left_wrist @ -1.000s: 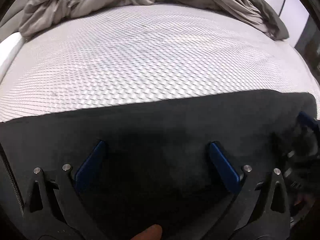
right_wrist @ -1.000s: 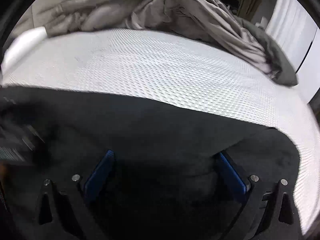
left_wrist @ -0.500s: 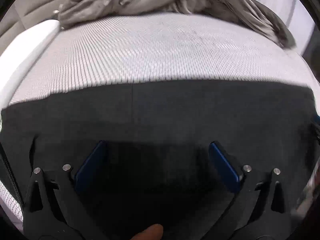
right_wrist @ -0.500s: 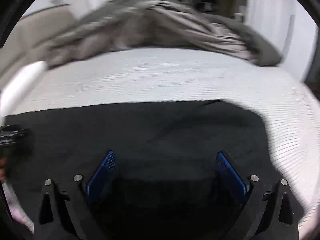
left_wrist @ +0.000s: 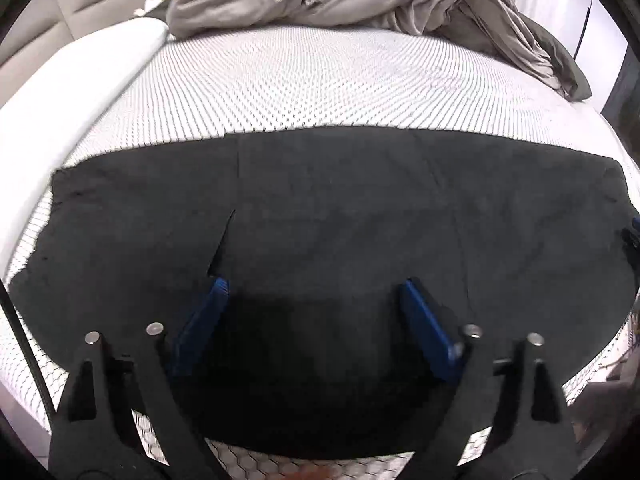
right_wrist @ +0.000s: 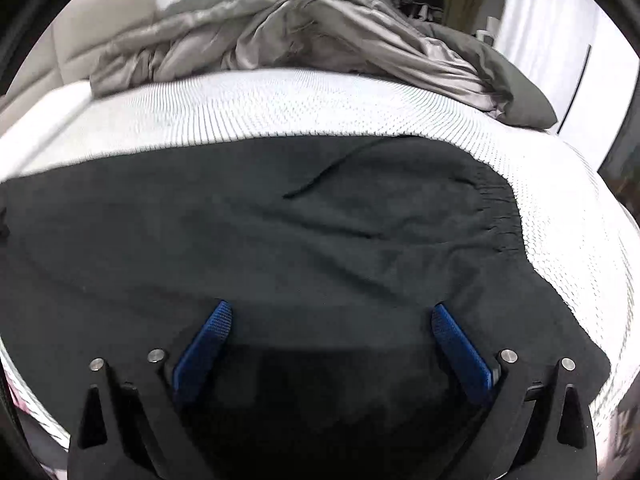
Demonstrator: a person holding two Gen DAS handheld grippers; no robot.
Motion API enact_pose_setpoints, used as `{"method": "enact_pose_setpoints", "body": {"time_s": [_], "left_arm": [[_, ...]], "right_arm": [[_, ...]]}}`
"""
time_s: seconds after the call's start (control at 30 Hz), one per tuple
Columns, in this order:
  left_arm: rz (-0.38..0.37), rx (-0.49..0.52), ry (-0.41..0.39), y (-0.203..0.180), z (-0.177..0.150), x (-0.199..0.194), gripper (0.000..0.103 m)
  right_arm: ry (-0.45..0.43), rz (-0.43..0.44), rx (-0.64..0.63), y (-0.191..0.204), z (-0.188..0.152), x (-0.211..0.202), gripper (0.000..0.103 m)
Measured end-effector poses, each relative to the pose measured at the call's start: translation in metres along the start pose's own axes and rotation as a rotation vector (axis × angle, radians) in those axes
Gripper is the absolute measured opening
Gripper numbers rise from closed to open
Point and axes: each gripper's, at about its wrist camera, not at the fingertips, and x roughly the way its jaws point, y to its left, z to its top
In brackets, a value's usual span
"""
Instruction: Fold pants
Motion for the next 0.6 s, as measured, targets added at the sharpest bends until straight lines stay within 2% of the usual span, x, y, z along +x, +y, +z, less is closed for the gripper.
{"method": "enact_pose_setpoints", "body": {"time_s": [0.1,0.17,0.23,0.27,0.33,0.37,0.43,0.5,0.53,0.6], "left_arm": [[-0.099,0.056,-0.012,-0.034,-0.001,-0.002,0.078],[-0.094,0.092,-0.008,-0.055,-0.003,0.005,0.078],[-0.055,0.158,0.005,-0.069,-0.005,0.016,0.078],[-0.059,0.178,0.001,-0.071,-0.007,0.016,0.079],[-0.064,0.177,-0.011,-0.059,-0.012,0.01,0.079],[-0.035,0.147,-0.019,-0.045,-0.013,0.007,0.079],[0.023,0.076,-0.024,-0.016,-0.013,0.011,0.08],[0.01,0.003,-0.025,0.008,-0.018,0.005,0.079],[-0.027,-0.038,-0.028,0.019,-0.02,0.003,0.075],[-0.029,-0.048,-0.039,0.021,-0.021,-0.005,0.071]], "right_arm": [[-0.067,0.154,-0.035,0.034,0.008,-0.019,0.102],[-0.078,0.222,-0.069,0.059,0.01,-0.021,0.102],[-0.045,0.287,-0.118,0.084,0.005,-0.014,0.102],[-0.011,0.281,-0.159,0.095,0.001,-0.004,0.101],[-0.007,0.232,-0.191,0.097,-0.008,0.001,0.101],[-0.011,0.199,-0.191,0.09,-0.009,0.001,0.101],[-0.018,0.081,-0.18,0.07,-0.014,-0.002,0.102],[-0.017,-0.049,-0.132,0.037,-0.019,0.002,0.102],[-0.008,-0.068,-0.072,0.016,-0.019,0.005,0.102],[-0.01,-0.071,0.004,-0.008,-0.019,0.003,0.101]]}}
